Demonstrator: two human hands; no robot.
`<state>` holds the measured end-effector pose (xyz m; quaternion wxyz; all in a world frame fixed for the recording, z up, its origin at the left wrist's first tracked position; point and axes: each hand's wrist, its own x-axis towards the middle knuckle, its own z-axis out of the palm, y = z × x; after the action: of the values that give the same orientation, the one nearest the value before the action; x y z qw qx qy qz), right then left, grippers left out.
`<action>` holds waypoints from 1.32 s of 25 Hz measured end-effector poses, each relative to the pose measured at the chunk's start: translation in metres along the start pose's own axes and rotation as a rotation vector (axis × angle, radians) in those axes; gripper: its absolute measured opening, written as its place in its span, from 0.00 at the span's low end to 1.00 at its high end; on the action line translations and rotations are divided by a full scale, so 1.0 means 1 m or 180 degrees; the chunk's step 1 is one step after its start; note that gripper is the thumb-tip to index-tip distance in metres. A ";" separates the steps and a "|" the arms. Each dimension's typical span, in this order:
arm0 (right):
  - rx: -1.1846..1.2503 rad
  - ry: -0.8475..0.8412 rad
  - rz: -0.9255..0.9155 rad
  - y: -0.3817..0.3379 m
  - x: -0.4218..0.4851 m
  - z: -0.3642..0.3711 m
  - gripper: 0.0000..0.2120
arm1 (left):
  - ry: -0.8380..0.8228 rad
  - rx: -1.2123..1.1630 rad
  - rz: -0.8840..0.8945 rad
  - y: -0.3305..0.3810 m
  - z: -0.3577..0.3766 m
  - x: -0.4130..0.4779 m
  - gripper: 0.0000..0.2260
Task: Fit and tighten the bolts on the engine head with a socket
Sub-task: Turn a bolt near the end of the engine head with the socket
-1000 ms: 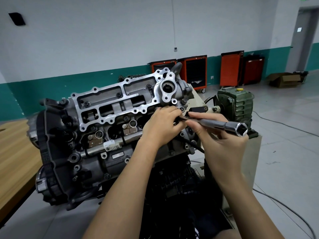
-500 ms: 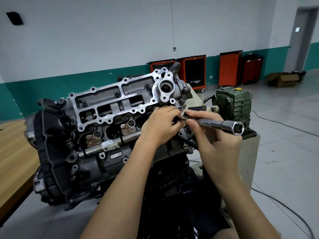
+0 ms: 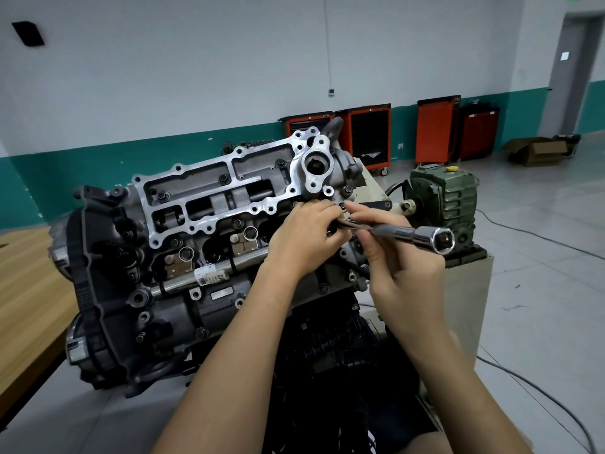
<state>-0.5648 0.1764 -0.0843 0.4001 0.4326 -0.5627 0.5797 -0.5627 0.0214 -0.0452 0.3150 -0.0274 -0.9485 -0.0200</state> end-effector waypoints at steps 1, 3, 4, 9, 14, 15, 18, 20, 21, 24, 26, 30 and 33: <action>-0.0022 -0.0030 -0.0048 0.001 0.001 0.000 0.06 | -0.0015 0.0010 -0.0013 0.000 0.000 0.000 0.12; -0.0099 0.0099 -0.0035 0.003 0.005 -0.002 0.05 | 0.0005 0.0034 -0.0020 0.000 0.001 0.000 0.10; -0.0101 0.0222 0.0011 0.004 0.006 -0.003 0.06 | 0.0025 0.0032 -0.0022 0.000 0.001 0.000 0.10; 0.0052 0.0212 0.0206 0.002 0.002 -0.002 0.08 | -0.0004 0.0056 -0.0018 0.001 0.001 0.000 0.10; -0.0012 0.0129 -0.0053 0.008 0.007 -0.003 0.07 | 0.0015 0.0031 -0.0039 0.001 0.000 0.000 0.11; 0.0025 0.0208 -0.0047 0.008 0.009 -0.003 0.08 | 0.0022 0.0013 -0.0039 0.001 0.000 0.000 0.12; 0.0095 0.0153 0.0051 0.007 0.007 -0.002 0.08 | -0.0001 -0.0003 -0.0057 0.001 0.000 0.001 0.15; 0.0156 -0.0094 0.0156 0.007 0.002 -0.001 0.09 | -0.0014 0.0030 -0.0026 0.001 0.000 0.000 0.16; 0.0178 -0.0167 0.0137 0.007 0.002 0.000 0.09 | -0.0016 0.0035 -0.0012 0.001 0.000 0.001 0.16; 0.0014 -0.0009 0.0018 0.008 0.003 0.000 0.08 | -0.0036 0.0028 -0.0020 0.000 0.000 0.001 0.17; 0.0151 0.0179 0.0210 0.007 0.004 0.001 0.08 | -0.0061 0.0028 -0.0018 0.000 -0.001 0.001 0.17; 0.0129 0.0069 0.0161 0.003 -0.002 0.004 0.07 | -0.0020 -0.0007 -0.0019 -0.002 0.000 0.001 0.10; -0.0011 0.0123 -0.0001 0.006 0.001 0.002 0.06 | -0.0039 0.0020 -0.0037 -0.001 0.000 0.001 0.11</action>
<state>-0.5706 0.1744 -0.0852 0.4118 0.4208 -0.5558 0.5868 -0.5636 0.0208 -0.0449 0.3091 -0.0211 -0.9506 -0.0187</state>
